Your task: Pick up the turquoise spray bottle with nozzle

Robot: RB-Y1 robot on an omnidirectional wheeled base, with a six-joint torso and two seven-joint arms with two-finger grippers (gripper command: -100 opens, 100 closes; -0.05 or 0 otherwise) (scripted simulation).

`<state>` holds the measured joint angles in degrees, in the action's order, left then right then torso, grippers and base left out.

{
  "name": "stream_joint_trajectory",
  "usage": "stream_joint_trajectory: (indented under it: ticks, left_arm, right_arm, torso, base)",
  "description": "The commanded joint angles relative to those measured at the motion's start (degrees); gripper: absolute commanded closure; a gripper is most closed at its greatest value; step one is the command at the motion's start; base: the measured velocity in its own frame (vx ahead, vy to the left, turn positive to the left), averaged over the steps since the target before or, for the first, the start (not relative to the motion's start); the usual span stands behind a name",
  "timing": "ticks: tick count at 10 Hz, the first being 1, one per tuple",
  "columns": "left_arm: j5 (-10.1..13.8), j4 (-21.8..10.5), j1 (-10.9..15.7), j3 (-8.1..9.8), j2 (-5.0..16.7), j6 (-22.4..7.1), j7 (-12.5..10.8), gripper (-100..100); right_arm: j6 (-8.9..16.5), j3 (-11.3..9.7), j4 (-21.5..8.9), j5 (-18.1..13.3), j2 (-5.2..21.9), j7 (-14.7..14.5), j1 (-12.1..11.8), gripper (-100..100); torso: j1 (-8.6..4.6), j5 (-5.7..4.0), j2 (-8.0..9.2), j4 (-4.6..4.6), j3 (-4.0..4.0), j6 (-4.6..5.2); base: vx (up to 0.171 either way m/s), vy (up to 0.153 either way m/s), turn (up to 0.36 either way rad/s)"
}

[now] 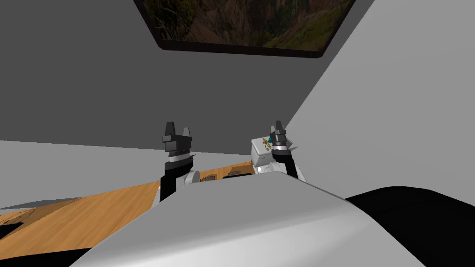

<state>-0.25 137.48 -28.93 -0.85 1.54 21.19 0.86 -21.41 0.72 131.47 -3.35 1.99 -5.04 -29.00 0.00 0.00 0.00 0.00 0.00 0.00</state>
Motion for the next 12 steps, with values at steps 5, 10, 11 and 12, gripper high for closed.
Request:
stream_joint_trajectory:
  ticks: [5, 10, 11, 12]
  left_arm:
    - [0.0, 0.0, 0.0, -0.01, 0.0, 0.0, 0.0, 0]
    - [0.0, 0.0, 0.0, -0.01, 0.0, 0.0, 0.0, 0]
    - [0.0, 0.0, 0.0, 0.00, 0.0, 0.0, 0.0, 0]
    - [0.0, 0.0, 0.0, 0.00, 0.0, 0.0, 0.0, 0]
  right_arm:
    - [-0.1, 4.9, -6.8, 0.6, 6.7, -2.3, 1.2, -100]
    - [0.3, 10.2, -15.1, 1.2, 12.5, -5.1, 2.8, -100]
    - [0.5, 11.7, -17.1, 1.4, 14.0, -6.0, 3.2, -100]
    - [0.8, 13.1, -19.2, 1.5, 15.6, -6.9, 3.7, -100]
  torso:
    - [0.11, 0.03, 0.26, 0.06, 0.15, -0.01]
    - [0.20, 0.05, 0.31, 0.07, 0.18, -0.02]
    - [0.14, 0.04, 0.25, 0.06, 0.15, 0.02]
    - [0.13, 0.03, 0.24, 0.06, 0.14, -0.01]
  base:
    - [-0.057, 0.033, 0.139]
    - [-0.071, 0.055, 0.179]
    - [-0.059, 0.052, 0.118]
    - [-0.079, 0.068, 0.259]
